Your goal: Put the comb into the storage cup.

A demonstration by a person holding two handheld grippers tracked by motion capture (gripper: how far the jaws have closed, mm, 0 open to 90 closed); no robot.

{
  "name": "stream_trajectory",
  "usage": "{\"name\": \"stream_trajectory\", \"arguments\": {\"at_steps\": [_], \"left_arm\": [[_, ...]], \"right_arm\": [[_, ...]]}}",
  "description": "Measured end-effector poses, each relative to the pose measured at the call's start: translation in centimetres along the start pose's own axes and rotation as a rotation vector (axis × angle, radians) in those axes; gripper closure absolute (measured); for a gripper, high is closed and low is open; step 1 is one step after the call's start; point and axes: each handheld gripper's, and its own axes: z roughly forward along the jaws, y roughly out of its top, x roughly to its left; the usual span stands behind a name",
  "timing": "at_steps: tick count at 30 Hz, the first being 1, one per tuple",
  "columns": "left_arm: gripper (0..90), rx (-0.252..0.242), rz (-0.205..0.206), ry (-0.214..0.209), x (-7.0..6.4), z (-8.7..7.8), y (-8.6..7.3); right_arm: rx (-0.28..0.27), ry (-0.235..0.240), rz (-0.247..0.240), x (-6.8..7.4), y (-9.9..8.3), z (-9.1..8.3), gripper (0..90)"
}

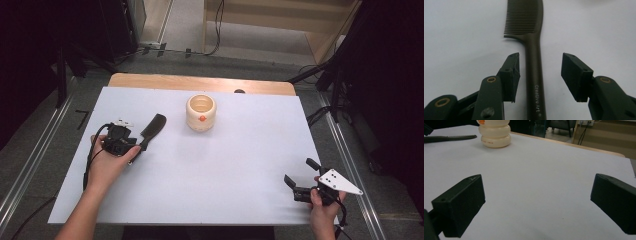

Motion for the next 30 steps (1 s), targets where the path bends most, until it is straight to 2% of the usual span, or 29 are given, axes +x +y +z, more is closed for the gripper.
{"name": "stream_trajectory", "arguments": {"at_steps": [2, 4, 6, 8, 9, 13, 15, 20, 26, 30], "left_arm": [[51.3, 0.024, 0.002, 0.020, 0.1, 0.3, 0.0], [52.4, 0.043, 0.000, 0.022, 0.1, 0.6, -0.1], [54.8, 0.062, 0.008, 0.044, 0.1, 0.8, -0.2], [57.0, 0.080, 0.015, 0.042, 0.0, 1.0, -0.3], [59.4, 0.092, 0.026, 0.059, 0.0, 1.1, -0.3], [65.9, 0.098, 0.066, 0.106, -0.6, 1.3, -0.5], [69.8, 0.100, 0.068, 0.103, -0.7, 1.3, -0.5], [71.7, 0.088, 0.065, 0.095, -0.6, 1.3, -0.7], [72.0, 0.021, 0.038, 0.085, -0.5, 1.2, -1.5], [72.0, -0.007, 0.029, 0.079, -0.3, 1.1, -1.8]], "right_arm": [[0.000, 0.000, 0.000, 0.0, 0.0, 0.0, 0.0], [0.000, 0.000, 0.000, 0.0, 0.0, 0.0, 0.0], [0.000, 0.000, 0.000, 0.0, 0.0, 0.0, 0.0], [0.001, -0.001, 0.000, 0.0, 0.0, 0.0, 0.0], [0.001, -0.002, 0.000, 0.0, 0.0, 0.0, 0.0], [0.004, -0.003, 0.002, 0.1, 0.0, 0.0, 0.0], [0.005, -0.004, 0.002, 0.1, 0.0, 0.0, 0.0], [0.003, -0.004, 0.003, 0.0, 0.0, 0.0, 0.0], [0.007, -0.006, 0.000, 0.1, 0.0, 0.0, 0.0], [0.008, -0.008, 0.001, 0.1, 0.0, 0.0, 0.0]]}}
